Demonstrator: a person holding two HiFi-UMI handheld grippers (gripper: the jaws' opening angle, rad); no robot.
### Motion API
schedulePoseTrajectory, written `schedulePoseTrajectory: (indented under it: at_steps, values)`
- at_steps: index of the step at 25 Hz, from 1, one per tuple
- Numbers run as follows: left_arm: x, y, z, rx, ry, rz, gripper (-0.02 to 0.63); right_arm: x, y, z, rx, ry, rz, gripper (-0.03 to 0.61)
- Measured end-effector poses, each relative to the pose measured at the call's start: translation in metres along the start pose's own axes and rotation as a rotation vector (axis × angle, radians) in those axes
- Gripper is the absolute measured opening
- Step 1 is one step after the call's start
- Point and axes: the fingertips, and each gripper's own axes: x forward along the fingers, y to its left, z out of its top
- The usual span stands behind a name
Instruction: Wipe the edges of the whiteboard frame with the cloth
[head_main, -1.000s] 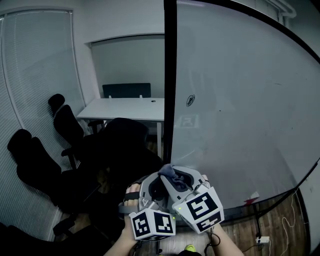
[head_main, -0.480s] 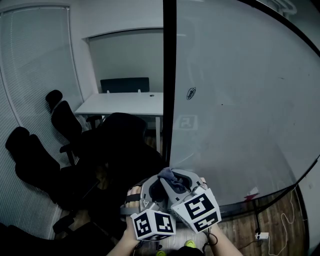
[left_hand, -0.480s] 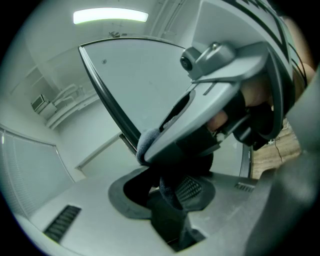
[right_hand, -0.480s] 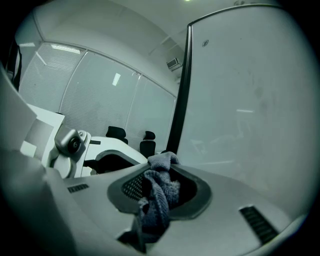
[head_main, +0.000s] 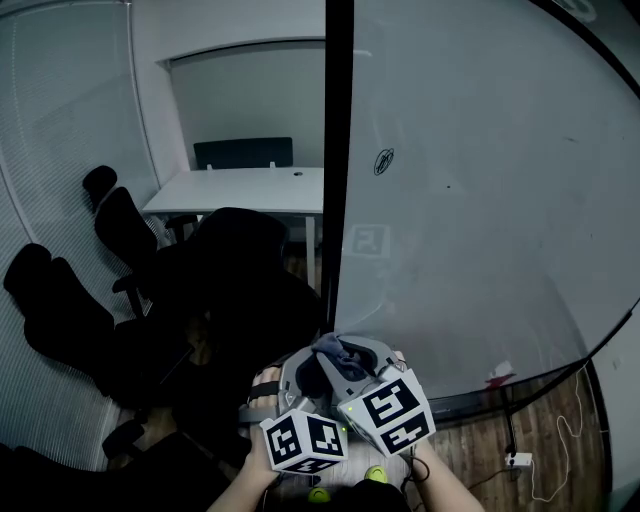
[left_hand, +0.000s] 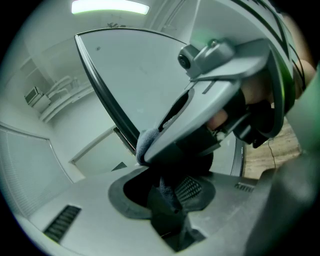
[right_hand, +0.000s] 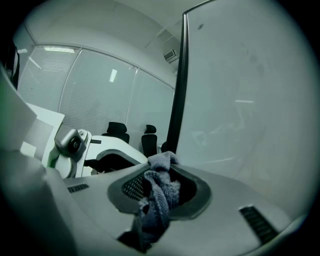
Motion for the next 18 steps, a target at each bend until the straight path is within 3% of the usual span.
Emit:
schedulePoseTrajectory:
  at_steps: [12,18]
  values:
    - [0.006,-0.018,-0.018,-0.017,0.020,-0.020,0.118,0.007,0.005,-0.026,0.040,0.037,0.006,0.092]
    - [0.007,-0.023,-0.023,-0.007,0.016,-0.006,0.120,0.008,0.005,-0.033,0.107,0.043,0.034,0.092]
